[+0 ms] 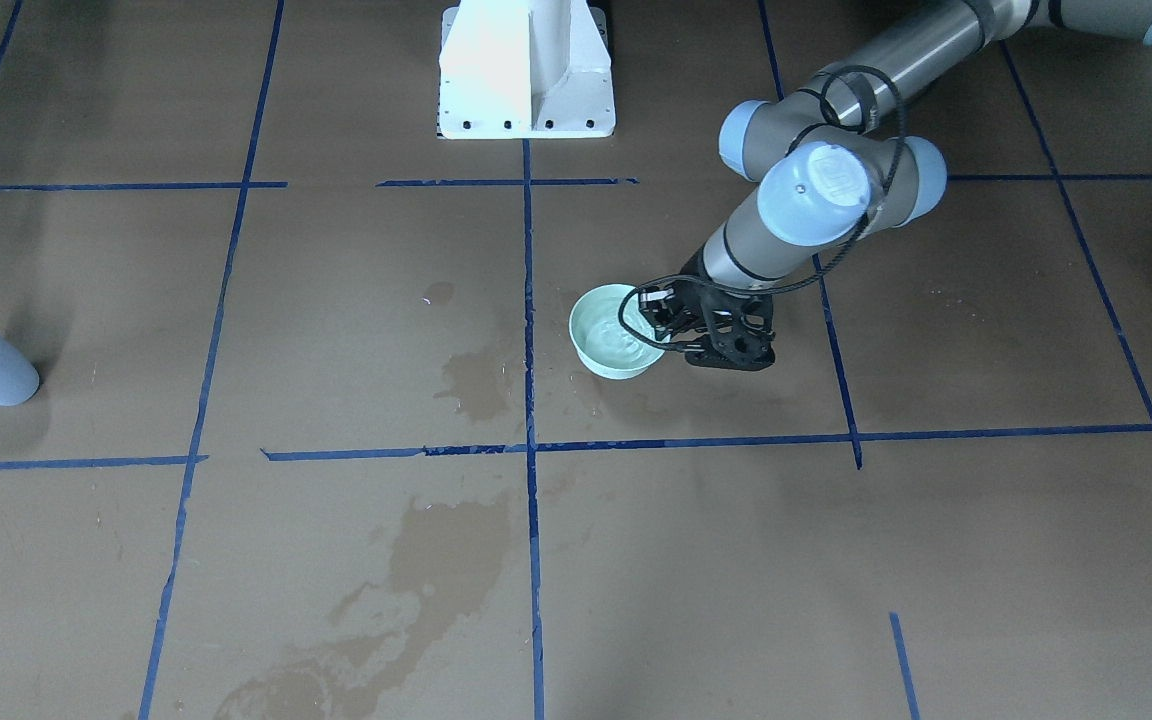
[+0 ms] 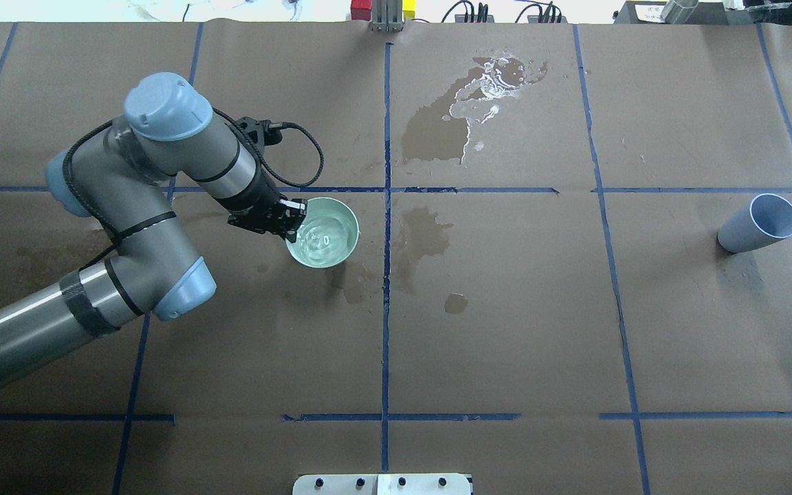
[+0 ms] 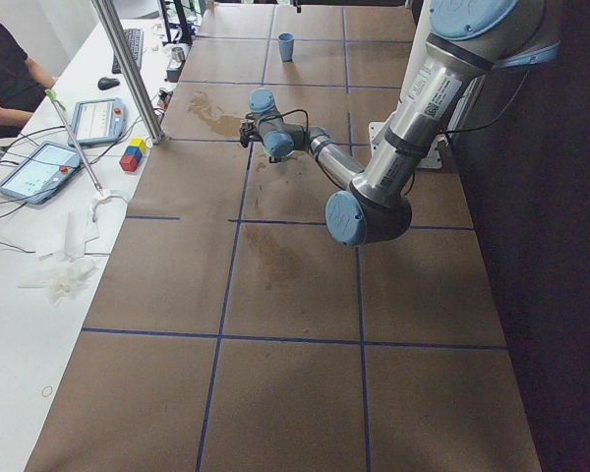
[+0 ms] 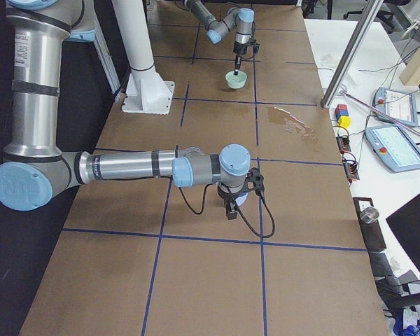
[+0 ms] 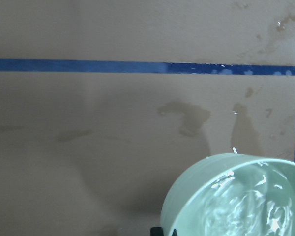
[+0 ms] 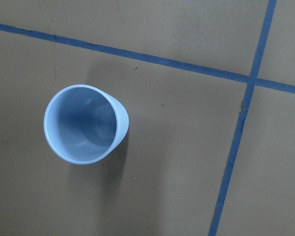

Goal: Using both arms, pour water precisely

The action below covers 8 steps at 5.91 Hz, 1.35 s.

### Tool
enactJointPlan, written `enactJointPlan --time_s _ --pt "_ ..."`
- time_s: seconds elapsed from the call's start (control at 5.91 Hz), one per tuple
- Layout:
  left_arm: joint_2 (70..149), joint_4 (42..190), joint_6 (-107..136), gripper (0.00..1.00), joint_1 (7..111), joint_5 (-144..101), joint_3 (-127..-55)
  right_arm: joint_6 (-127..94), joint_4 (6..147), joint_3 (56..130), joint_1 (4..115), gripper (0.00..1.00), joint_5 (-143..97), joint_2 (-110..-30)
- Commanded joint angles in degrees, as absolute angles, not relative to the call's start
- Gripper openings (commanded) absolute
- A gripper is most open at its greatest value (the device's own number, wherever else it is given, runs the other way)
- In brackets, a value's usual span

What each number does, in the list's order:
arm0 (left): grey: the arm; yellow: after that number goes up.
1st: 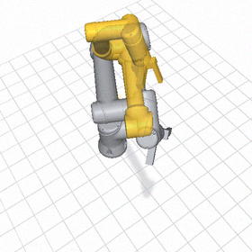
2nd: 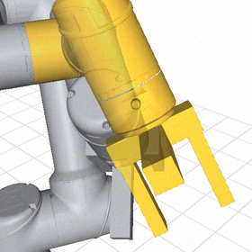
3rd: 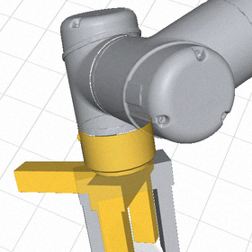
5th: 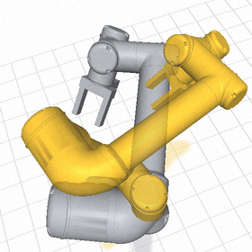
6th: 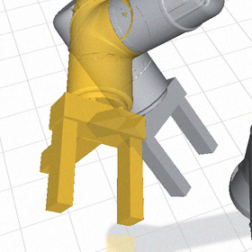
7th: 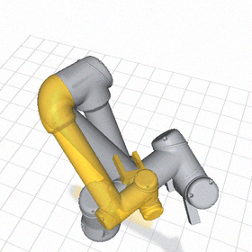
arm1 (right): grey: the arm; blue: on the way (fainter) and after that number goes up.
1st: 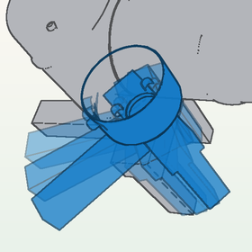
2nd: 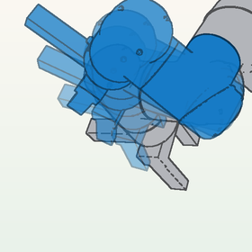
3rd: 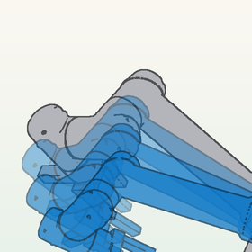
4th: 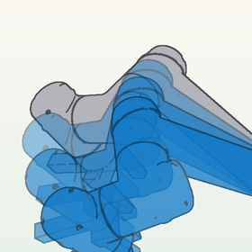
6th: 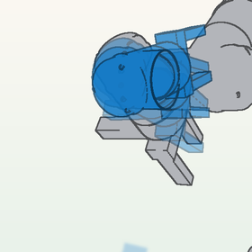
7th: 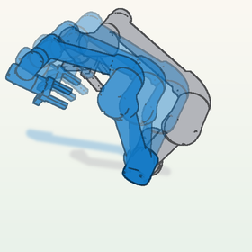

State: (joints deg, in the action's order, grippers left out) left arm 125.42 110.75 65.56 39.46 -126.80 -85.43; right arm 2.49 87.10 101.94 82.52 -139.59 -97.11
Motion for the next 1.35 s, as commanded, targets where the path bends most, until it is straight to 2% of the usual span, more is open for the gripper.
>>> enactJointPlan --time_s 0.0,0.85,1.01,1.18 --pt "130.8 110.7 66.1 0.0 36.6 -124.1 -80.8 2.5 87.2 102.0 82.4 1.0 -139.6 -97.1" --pt "134.4 111.0 66.1 0.06 34.6 -122.8 -77.2 2.5 83.9 102.0 82.4 1.0 -140.6 -97.2" --pt "134.4 111.2 66.1 0.17 34.6 -122.8 -77.2 2.5 83.4 102.0 82.4 1.0 -140.7 -97.3" --pt "134.4 111.4 66.0 0.62 34.6 -122.8 -77.2 2.5 83.3 102.0 82.4 1.0 -140.6 -97.3"
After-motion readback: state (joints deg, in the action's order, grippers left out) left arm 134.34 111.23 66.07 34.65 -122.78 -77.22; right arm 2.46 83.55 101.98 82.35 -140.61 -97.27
